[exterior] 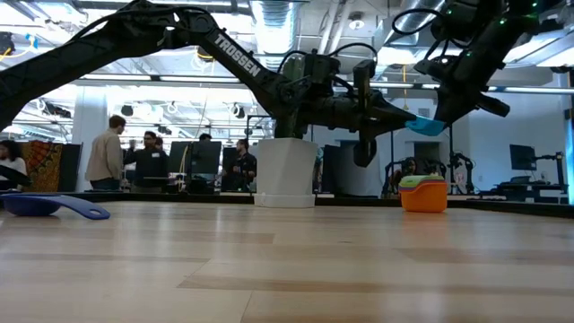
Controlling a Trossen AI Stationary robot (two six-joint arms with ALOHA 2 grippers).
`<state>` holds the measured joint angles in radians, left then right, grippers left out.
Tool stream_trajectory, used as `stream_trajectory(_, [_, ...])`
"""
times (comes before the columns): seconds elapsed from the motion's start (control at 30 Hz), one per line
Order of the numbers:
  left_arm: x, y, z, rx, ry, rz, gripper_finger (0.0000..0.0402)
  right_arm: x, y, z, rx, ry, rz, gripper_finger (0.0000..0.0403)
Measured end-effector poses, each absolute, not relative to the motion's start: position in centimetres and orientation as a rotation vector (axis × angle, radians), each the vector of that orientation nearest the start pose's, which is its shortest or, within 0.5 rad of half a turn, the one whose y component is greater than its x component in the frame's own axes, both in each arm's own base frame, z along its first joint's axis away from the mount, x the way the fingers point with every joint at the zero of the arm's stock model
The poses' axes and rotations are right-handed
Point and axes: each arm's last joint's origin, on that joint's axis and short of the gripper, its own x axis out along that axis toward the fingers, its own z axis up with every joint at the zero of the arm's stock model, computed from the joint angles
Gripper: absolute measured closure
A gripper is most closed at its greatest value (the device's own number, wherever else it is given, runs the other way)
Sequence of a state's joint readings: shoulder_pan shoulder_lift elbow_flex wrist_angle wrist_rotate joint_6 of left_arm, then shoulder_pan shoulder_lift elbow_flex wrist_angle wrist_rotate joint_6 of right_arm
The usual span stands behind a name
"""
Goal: Nest measuring cups in basket
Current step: Stack the light blue measuring cup on top of the green measuring cup
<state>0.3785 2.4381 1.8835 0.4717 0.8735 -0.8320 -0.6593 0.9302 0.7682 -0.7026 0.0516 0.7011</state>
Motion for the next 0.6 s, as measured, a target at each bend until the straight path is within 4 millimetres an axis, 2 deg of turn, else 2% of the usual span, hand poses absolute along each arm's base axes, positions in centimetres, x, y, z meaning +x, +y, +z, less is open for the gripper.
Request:
stream_trajectory(0.3, [51.6, 17.8, 19.9, -0.821, 0.262, -0.446, 0.0303, 13.6, -10.9, 27.0, 0.881, 0.601, -0.938, 0.0389])
stream_trajectory(0.6, [51.6, 16.8, 21.2, -0.733, 0.25, -0.438, 0.0291, 13.8, -10.6, 27.2, 0.895, 0.636, -0.793, 0.0393])
